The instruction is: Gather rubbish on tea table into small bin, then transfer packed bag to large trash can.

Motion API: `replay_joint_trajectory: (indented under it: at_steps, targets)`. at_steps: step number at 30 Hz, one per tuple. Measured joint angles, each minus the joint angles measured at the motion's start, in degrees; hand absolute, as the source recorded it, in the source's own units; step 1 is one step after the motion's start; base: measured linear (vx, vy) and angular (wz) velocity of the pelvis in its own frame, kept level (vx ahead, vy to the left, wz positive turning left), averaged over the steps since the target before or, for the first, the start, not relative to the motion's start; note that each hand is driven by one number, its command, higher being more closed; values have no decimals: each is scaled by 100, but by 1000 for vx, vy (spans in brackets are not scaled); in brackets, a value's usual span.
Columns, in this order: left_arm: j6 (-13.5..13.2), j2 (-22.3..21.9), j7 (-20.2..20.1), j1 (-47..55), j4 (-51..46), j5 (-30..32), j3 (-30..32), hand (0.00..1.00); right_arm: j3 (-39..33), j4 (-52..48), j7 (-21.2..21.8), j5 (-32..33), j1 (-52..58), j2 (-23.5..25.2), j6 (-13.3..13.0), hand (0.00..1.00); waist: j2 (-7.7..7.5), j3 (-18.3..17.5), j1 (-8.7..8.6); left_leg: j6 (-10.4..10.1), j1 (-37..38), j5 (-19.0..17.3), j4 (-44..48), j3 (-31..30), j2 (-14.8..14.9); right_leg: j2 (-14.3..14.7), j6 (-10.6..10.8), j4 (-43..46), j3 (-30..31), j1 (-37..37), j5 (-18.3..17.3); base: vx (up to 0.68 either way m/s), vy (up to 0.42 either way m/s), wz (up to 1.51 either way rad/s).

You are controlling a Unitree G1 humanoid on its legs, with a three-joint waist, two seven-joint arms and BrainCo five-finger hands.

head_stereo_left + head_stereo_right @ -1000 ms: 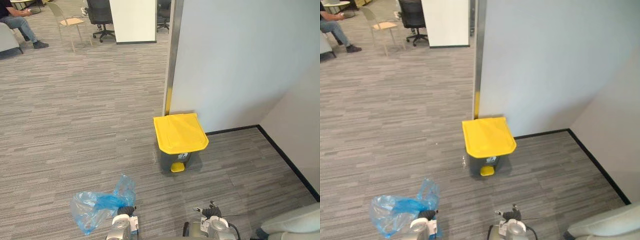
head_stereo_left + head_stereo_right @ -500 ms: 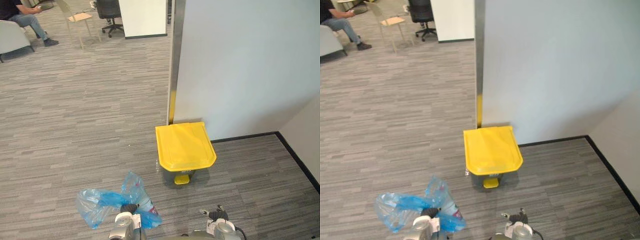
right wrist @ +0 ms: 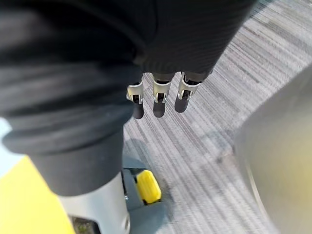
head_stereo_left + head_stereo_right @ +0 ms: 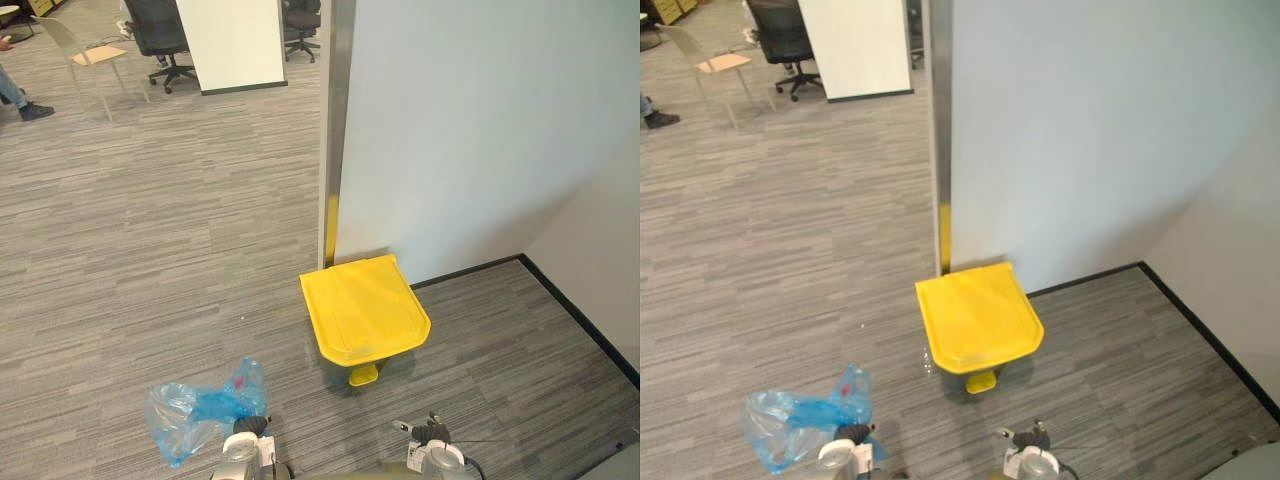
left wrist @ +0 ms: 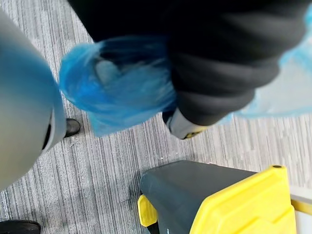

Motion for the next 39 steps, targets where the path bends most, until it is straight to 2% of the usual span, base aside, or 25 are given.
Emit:
replay_joint_trajectory:
  at_steps: [2,3,4,5,7,9,11,15,21,25,35,36,38,39]
  targets:
    - [-13,-3,1,-17,57,0,2,100,-3,22,4,-15,-2,2,-7,0,-6,-2,-8,-98,86,-21,-61,-144,94,118,-31,-598,-136,-110,-275,115,-105,28]
    - [-17,2,-1,-20,70,0,10,100,-3,33,2,-17,0,3,-16,0,-9,-4,-10,-142,90,-19,-57,-178,106,185,-68,-872,-117,-106,-226,107,-99,36]
    - [-26,42,-3,-26,86,0,30,100,0,105,5,-20,11,22,-31,0,-135,-42,-12,-285,92,-14,-32,-268,23,227,-114,-1693,-31,-17,300,222,-161,38]
    - [1,-47,-5,-96,227,3,122,100,-152,231,-9,-21,-7,-59,-14,0,-16,-116,-36,-377,128,3,-47,-467,104,320,-58,-1825,-147,135,213,193,-136,37]
    - [-10,-160,-21,-75,281,21,99,100,-185,256,-3,-41,-20,-171,28,0,138,-190,-20,-423,145,26,-181,-530,244,500,-121,-2055,-206,219,246,239,-158,12]
    - [-11,-167,-9,-42,279,50,206,100,-180,260,-2,-49,-35,-201,27,0,234,-173,-13,-456,286,45,-332,-577,373,667,-207,-2278,-224,396,319,193,-119,-16]
    - [-11,-173,-9,-21,278,56,325,100,-170,265,-2,-43,-6,-206,27,0,219,-162,-5,-455,441,45,-462,-677,443,783,-246,-2477,-221,592,346,105,-67,-15]
    - [-13,-171,-9,-45,266,59,353,100,-121,274,0,-29,17,-201,29,0,169,-148,-5,-461,500,50,-486,-681,437,803,-175,-2833,-224,773,500,57,18,-3]
    - [-11,-143,6,-40,261,56,526,100,-125,274,5,185,47,-195,12,0,113,-171,1,-445,428,60,-508,-548,206,650,20,-3531,-46,947,967,-21,98,-12]
    - [-12,-85,8,0,250,55,525,100,-124,274,10,187,60,-188,11,0,91,-191,11,-434,446,56,-508,-504,171,590,63,-3620,-8,949,1059,-51,42,-8]
    - [-16,-90,5,-1,241,55,519,100,14,242,13,182,25,-204,13,0,108,-176,51,-393,404,19,-418,-341,203,666,53,-3503,169,762,1119,-41,-10,-11]
    - [-16,-90,3,-1,241,56,519,100,21,243,13,182,20,-205,13,0,102,-160,52,-374,407,-15,-380,-340,201,656,49,-3421,171,745,1072,0,0,0]
    - [-20,-82,3,-91,195,50,519,100,57,240,15,177,-13,-198,12,0,1,83,63,-293,378,-321,97,-363,186,526,121,-2557,217,549,646,-41,12,-1]
    - [-17,-82,3,-127,199,50,521,100,47,234,17,177,-27,-209,11,0,-11,130,59,-248,339,-460,217,-399,203,495,143,-2256,202,449,563,-118,9,-3]
